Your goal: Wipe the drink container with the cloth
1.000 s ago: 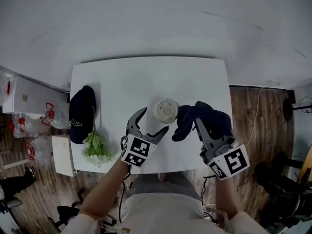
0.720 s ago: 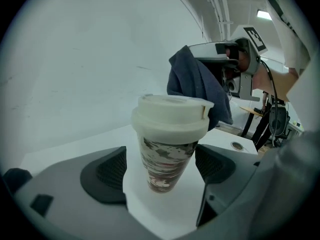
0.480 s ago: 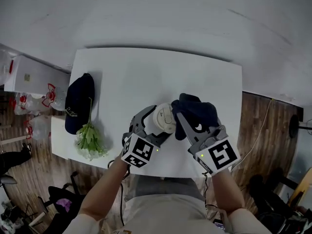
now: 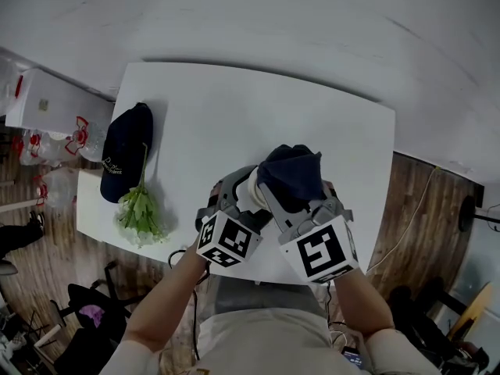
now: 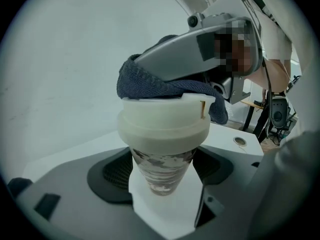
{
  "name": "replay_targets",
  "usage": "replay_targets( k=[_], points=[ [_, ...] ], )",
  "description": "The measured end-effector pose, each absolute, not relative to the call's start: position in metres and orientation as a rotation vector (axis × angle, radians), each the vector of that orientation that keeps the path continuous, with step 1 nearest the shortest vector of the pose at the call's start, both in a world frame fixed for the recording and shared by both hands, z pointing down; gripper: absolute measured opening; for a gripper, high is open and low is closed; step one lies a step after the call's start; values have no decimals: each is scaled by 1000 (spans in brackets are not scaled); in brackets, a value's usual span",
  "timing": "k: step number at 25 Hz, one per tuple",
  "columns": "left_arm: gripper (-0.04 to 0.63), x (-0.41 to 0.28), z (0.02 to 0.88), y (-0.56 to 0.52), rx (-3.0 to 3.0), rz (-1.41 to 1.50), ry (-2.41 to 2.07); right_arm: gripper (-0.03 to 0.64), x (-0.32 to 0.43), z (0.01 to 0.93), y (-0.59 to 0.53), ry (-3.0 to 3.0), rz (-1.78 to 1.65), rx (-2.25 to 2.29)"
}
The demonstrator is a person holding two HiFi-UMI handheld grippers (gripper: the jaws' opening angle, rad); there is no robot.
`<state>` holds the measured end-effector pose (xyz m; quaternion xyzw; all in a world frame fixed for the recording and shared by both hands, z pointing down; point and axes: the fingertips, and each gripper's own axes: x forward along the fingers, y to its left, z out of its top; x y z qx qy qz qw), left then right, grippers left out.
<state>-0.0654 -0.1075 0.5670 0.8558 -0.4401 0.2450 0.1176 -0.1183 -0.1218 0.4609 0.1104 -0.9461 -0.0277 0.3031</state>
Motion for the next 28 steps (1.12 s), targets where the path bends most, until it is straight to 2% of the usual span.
replay_targets(
  k=[4, 7, 15, 22, 28],
  points=[
    [390, -69, 567, -109, 2452, 661, -1311, 75, -121, 462, -95, -2476, -127, 139],
    [390, -67, 567, -109, 2467, 670, -1287, 72, -111, 460, -79, -2472, -19, 51],
    [385, -63, 568, -109, 2493, 639, -1296, 74, -71, 463, -117, -2438, 59, 240],
    [383, -62, 568, -109, 2472, 615, -1344, 74, -105, 463, -136, -2463, -26, 415],
    [385, -60, 572, -106, 2441, 690, -1314, 71, -113, 468, -91, -2396, -54, 229]
  ],
)
